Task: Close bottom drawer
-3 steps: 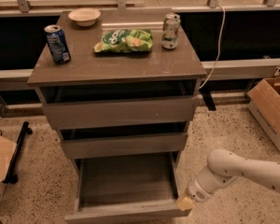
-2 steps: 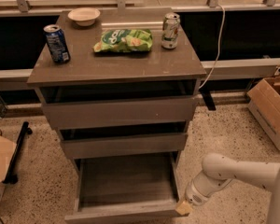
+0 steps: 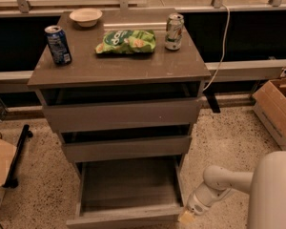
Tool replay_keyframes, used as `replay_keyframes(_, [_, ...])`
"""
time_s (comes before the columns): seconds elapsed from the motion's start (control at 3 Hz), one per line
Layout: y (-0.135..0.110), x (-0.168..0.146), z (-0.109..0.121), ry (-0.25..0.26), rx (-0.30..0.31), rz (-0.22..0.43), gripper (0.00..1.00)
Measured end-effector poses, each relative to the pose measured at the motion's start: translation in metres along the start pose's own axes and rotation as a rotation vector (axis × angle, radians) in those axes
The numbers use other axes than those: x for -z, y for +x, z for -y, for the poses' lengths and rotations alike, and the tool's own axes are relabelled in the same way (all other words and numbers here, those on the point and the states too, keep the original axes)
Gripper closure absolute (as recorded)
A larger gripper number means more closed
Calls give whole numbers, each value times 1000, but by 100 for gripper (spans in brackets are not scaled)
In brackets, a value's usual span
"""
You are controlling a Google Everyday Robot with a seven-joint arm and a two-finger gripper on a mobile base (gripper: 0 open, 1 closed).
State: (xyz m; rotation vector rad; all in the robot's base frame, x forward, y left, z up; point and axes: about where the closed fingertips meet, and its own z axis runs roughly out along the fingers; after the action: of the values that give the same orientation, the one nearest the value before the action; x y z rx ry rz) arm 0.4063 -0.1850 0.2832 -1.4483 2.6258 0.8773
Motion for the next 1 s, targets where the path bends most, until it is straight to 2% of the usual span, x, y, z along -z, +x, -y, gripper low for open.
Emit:
replay_keyframes(0.67, [18,-69,47,-97,-62,11,100])
replay_keyframes(1.0, [22,-83,59,-126,-99,45,100])
